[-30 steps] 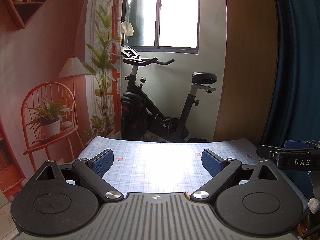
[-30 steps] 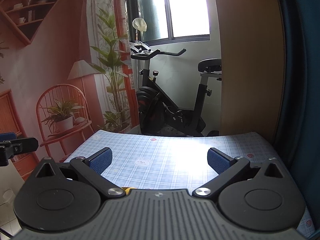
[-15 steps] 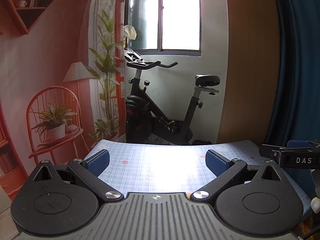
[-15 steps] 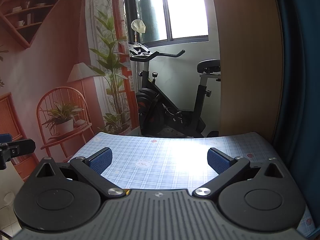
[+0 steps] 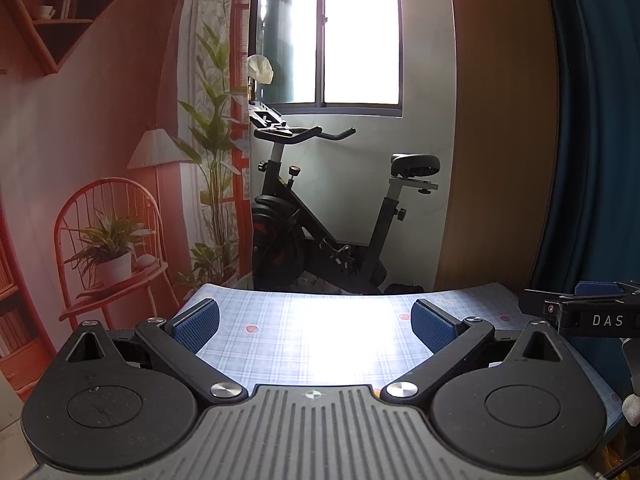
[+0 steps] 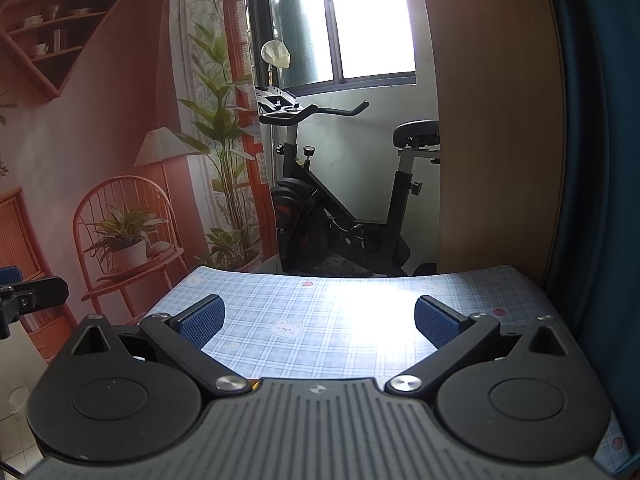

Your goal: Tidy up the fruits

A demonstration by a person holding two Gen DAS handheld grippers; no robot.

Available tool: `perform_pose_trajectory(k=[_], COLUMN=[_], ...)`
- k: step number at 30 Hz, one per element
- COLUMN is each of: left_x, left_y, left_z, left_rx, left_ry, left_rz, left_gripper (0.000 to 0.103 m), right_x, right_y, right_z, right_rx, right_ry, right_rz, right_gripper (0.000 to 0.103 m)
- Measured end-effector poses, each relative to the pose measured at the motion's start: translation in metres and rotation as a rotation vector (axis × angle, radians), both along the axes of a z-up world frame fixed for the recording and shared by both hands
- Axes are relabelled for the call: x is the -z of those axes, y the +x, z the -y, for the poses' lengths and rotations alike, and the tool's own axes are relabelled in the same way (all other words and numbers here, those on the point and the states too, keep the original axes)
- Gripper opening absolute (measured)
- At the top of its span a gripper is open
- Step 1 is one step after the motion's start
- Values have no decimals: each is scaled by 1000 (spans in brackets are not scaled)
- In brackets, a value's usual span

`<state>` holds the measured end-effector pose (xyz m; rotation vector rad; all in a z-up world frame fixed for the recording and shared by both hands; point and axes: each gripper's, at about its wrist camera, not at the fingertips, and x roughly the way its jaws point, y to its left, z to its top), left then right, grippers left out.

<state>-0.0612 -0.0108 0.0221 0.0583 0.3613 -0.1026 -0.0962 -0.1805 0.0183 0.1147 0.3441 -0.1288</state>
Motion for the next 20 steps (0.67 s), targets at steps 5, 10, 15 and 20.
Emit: perform_pose_trajectory(k=[5, 10, 15, 20], left_x=[-2, -2, -3, -3], left_y=[-3, -6, -7, -7], left_z=[1, 3, 3, 1], left_rx=[2, 3, 2, -2], left_ry=[4, 6, 1, -2], left_rz=[12, 17, 20, 17], left_gripper=[103, 103, 103, 103], right_x=[-1, -2, -2, -2], right_y=[0, -1, -2, -2], right_z=[0, -1, -2, -1], right_rx=[-4, -5, -5, -7], right_ry=[1, 2, 2, 4], right_rz=[4, 4, 4, 5], right_gripper=[103, 103, 103, 103])
